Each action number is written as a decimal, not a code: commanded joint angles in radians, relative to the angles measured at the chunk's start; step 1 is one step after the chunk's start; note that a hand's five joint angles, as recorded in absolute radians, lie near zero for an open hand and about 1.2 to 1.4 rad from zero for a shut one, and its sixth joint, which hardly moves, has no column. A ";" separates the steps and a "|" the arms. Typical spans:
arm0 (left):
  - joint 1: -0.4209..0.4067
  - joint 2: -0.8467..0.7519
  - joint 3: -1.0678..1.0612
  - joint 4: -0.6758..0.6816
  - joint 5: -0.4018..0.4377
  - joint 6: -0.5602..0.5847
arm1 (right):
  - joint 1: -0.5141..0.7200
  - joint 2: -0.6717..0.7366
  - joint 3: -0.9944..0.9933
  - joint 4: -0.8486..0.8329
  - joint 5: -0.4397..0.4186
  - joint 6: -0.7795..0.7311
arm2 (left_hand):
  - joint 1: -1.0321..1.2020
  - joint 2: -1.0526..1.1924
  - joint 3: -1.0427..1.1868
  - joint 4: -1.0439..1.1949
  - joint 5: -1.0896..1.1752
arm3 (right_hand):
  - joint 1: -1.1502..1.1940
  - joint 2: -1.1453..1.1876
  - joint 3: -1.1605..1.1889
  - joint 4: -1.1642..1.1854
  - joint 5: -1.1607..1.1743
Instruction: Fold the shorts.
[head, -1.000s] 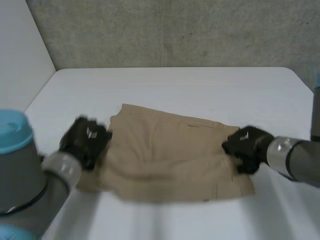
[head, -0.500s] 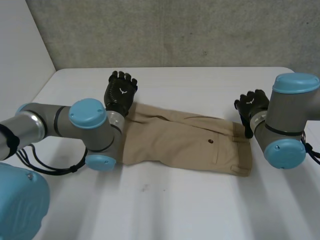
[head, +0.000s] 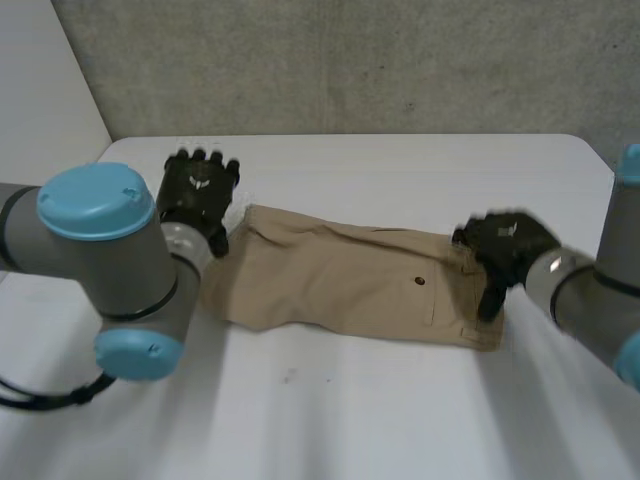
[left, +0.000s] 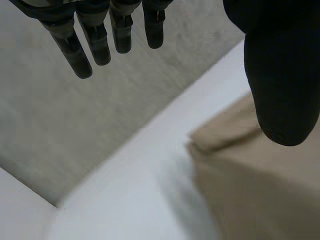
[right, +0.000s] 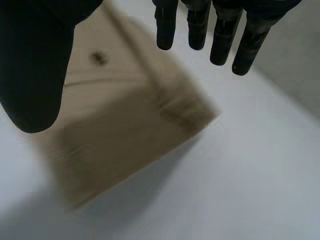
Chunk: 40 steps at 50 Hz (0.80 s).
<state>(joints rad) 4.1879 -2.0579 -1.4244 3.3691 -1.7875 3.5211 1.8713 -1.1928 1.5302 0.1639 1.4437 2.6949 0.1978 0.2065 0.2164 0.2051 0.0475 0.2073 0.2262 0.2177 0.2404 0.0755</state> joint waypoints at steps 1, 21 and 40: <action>0.001 0.013 -0.047 -0.120 0.008 -0.203 | -0.035 0.004 0.145 -0.092 -0.071 0.051 | -0.002 -0.011 -0.021 -0.009 -0.026 | 0.159 0.140 0.149 0.126 0.117; 0.004 0.171 -0.247 0.079 0.115 -0.231 | -0.122 0.058 0.192 -0.300 -0.055 -0.007 | 0.022 0.013 0.003 0.014 -0.003 | 1.189 1.170 1.179 1.156 1.146; 0.069 0.415 -0.535 0.292 0.339 -0.231 | -0.033 -0.054 0.041 -0.291 -0.049 -0.590 | 0.016 0.007 -0.003 0.008 -0.008 | 1.189 1.170 1.179 1.156 1.146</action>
<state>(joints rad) 4.2433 -1.6653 -1.9463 3.6692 -1.4789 3.2908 1.6541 -1.2574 1.6797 -0.0645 1.4253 2.1789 0.1978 0.2065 0.2165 0.2051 0.0475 0.9517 1.1764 1.1621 1.1905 0.9562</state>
